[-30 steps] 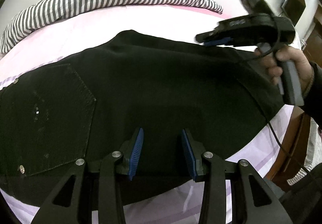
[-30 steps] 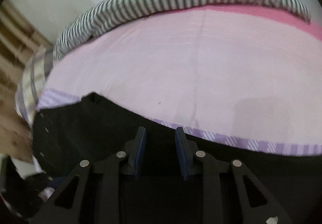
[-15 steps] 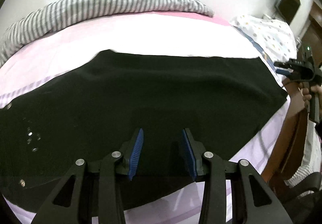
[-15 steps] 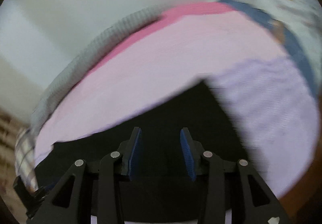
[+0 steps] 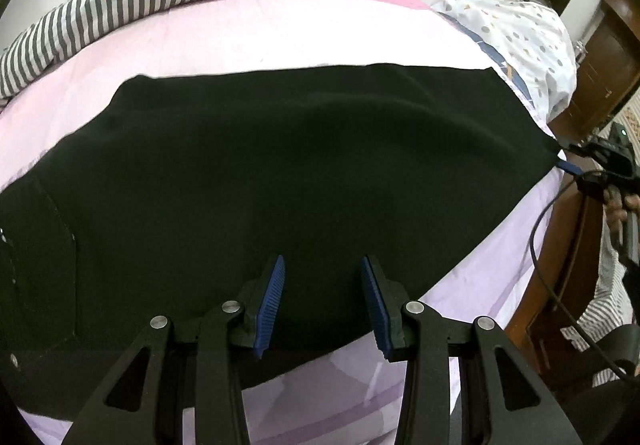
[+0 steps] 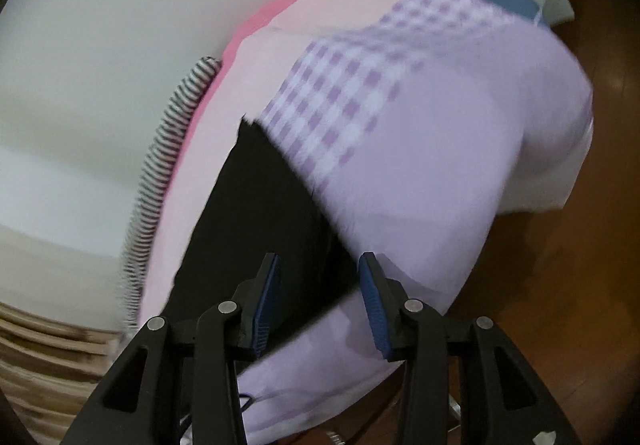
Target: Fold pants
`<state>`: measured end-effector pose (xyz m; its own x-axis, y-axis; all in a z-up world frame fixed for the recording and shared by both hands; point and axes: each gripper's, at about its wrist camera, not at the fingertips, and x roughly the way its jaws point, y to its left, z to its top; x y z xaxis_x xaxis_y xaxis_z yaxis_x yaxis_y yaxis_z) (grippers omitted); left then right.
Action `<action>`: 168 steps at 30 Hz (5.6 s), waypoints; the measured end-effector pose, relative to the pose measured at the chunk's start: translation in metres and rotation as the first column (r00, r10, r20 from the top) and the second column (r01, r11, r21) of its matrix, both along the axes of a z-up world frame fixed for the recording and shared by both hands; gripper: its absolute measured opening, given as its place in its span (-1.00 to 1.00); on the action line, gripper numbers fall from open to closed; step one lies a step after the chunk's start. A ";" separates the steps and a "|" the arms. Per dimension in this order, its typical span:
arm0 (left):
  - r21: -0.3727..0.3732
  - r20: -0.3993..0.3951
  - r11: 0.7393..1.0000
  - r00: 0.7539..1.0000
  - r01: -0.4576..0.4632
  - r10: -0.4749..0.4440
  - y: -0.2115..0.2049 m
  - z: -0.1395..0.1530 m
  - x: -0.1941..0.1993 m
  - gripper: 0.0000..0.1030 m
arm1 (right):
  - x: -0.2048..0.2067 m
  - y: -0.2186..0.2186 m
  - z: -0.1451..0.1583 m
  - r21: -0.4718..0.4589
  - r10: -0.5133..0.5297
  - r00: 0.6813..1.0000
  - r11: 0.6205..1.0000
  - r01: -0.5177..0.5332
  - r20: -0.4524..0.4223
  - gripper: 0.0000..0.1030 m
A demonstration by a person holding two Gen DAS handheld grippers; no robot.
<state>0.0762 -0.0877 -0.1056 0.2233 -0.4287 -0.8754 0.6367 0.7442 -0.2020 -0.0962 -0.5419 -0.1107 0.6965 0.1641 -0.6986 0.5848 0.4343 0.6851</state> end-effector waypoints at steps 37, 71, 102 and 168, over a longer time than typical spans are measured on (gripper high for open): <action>-0.267 -0.085 0.874 0.913 -0.407 0.399 0.161 0.039 0.026 -0.05 | 0.229 0.339 0.057 -0.014 0.691 0.710 0.718 -0.696 0.132 -0.82; -0.270 -0.415 0.892 0.880 -0.363 0.232 0.113 -0.008 0.042 -0.05 | 0.189 0.279 0.072 -0.171 0.609 0.788 0.789 -0.590 0.092 -0.04; -0.110 -0.304 0.921 0.894 -0.375 0.328 0.086 -0.003 0.021 -0.76 | 0.190 0.274 0.051 -0.135 0.581 0.814 0.809 -0.572 0.029 -0.04; -0.295 -0.181 0.830 0.881 -0.473 0.437 0.164 0.031 0.026 -0.06 | 0.173 0.266 0.042 -0.277 0.637 0.743 0.690 -0.669 -0.206 0.23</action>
